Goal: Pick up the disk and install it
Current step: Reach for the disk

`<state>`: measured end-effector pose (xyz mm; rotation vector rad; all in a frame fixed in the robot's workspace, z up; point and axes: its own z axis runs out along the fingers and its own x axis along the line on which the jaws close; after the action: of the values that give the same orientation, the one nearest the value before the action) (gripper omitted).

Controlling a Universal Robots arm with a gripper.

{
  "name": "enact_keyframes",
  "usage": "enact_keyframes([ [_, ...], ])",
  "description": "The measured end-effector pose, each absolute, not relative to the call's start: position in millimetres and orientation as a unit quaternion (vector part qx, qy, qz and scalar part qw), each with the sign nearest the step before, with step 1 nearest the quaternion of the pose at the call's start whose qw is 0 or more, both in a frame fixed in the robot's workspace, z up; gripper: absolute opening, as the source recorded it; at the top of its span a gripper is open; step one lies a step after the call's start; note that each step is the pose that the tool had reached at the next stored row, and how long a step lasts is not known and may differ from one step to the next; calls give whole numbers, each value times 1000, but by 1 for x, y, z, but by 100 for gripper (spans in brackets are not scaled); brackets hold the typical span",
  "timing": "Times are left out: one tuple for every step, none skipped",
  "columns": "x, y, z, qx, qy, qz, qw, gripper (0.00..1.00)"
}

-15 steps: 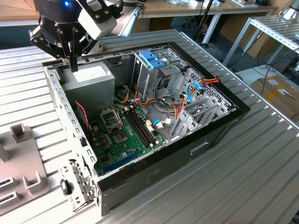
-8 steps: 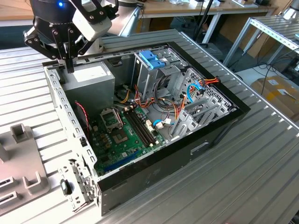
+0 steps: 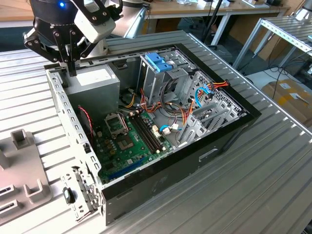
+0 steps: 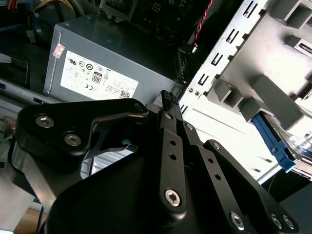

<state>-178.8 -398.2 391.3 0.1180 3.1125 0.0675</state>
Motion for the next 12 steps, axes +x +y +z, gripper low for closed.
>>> enact_keyframes([
  [-179, -398, 391, 38, 999, 22, 13, 11],
  [-179, -398, 391, 38, 999, 22, 13, 11],
  [-179, -398, 391, 38, 999, 22, 13, 11],
  [-179, -398, 391, 38, 999, 22, 13, 11],
  [-180, -398, 391, 38, 999, 22, 13, 11],
  [-181, -398, 391, 38, 999, 22, 13, 11],
  [-182, -398, 391, 38, 999, 22, 13, 11],
  [-184, -398, 391, 38, 999, 22, 13, 11],
  [-185, -398, 391, 38, 999, 22, 13, 11],
  [-188, -398, 391, 38, 999, 22, 13, 11],
  [-191, -398, 391, 38, 999, 22, 13, 11],
  [-192, -398, 391, 38, 999, 22, 13, 11],
])
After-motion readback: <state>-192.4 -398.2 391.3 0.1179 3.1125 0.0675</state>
